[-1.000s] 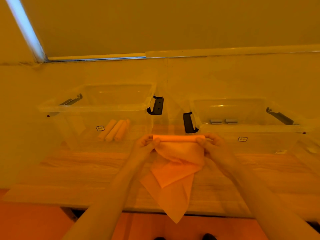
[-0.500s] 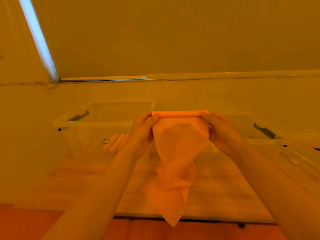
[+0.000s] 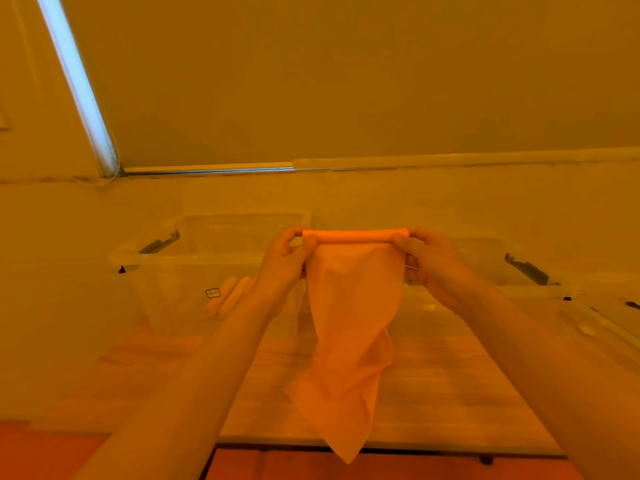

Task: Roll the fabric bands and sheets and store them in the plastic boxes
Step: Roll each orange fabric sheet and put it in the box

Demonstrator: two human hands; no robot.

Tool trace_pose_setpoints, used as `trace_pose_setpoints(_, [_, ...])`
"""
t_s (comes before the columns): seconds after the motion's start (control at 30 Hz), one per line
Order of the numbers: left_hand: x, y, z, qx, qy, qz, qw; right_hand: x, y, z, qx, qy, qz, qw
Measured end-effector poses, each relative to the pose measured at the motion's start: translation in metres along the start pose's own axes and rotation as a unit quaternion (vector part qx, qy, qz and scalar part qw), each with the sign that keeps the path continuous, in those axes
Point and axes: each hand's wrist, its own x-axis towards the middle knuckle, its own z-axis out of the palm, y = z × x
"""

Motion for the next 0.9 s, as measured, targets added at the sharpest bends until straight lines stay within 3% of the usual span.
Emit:
trace_pose_setpoints(0.43, [0.031,0.084,0.016,0.049,-0.025,0.068,0.996,0.016,-0.080,-0.008,0.058,0.003,-0.004,0.998])
trace_pose_setpoints(0.63, [0.043,0.133,0.026,0.033,-0.004,0.105,0.994,0.022,-0.131,0.005,0.052,-0.017,-0.064,0.996])
trace_pose_setpoints(0.8, [0.049,0.153,0.038,0.067,0.045,0.168,0.982,0.027,-0.154,0.022,-0.033,0.055,-0.111,0.992])
trace_pose_setpoints(0.9, [0.050,0.152,0.040,0.097,0.081,0.187,0.974,0.030,-0.150,0.018,-0.012,0.015,-0.111,0.994])
